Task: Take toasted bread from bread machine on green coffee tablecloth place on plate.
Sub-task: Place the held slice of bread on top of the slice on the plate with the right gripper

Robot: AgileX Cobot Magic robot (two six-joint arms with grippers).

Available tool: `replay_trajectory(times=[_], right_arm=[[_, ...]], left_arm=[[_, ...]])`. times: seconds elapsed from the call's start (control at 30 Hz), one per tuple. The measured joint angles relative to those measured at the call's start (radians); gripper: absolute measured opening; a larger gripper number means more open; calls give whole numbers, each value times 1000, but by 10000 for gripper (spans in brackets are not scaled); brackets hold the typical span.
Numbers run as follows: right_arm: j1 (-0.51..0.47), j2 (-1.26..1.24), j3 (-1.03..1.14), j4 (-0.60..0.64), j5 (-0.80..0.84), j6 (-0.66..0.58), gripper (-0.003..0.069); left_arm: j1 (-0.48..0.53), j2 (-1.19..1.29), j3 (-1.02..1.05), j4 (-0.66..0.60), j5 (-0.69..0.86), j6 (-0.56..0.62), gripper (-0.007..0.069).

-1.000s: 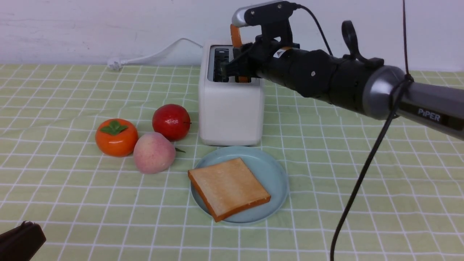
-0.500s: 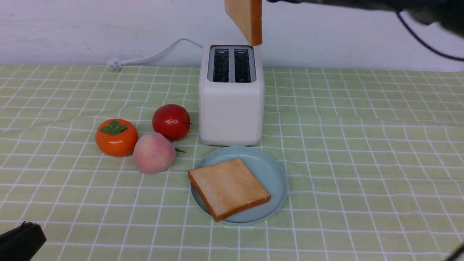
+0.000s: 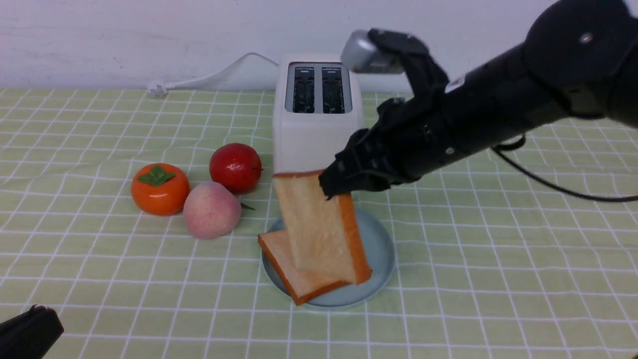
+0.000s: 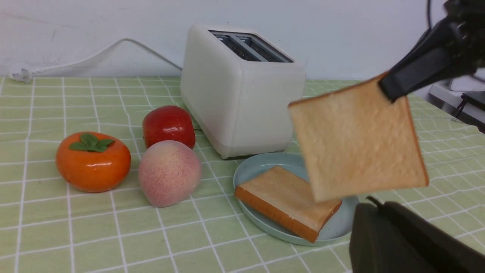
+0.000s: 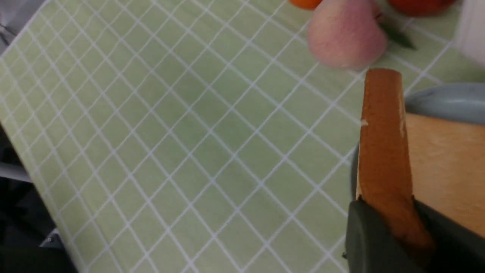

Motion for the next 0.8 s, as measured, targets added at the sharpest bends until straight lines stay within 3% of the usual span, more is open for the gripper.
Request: replay_trajectory(times=[0.3, 0.6, 0.73, 0.8], right_arm=[[-120, 175, 3, 365, 39, -182, 96], [-161, 259, 3, 406, 38, -195, 109], [-162, 259, 3, 341, 13, -186, 225], [-171, 255, 3, 265, 1, -184, 350]], left_arm=[[0, 0, 0, 0, 4, 0, -2], [0, 0, 0, 0, 7, 0, 1], [0, 0, 0, 0, 7, 0, 4], [0, 0, 0, 0, 7, 0, 4]])
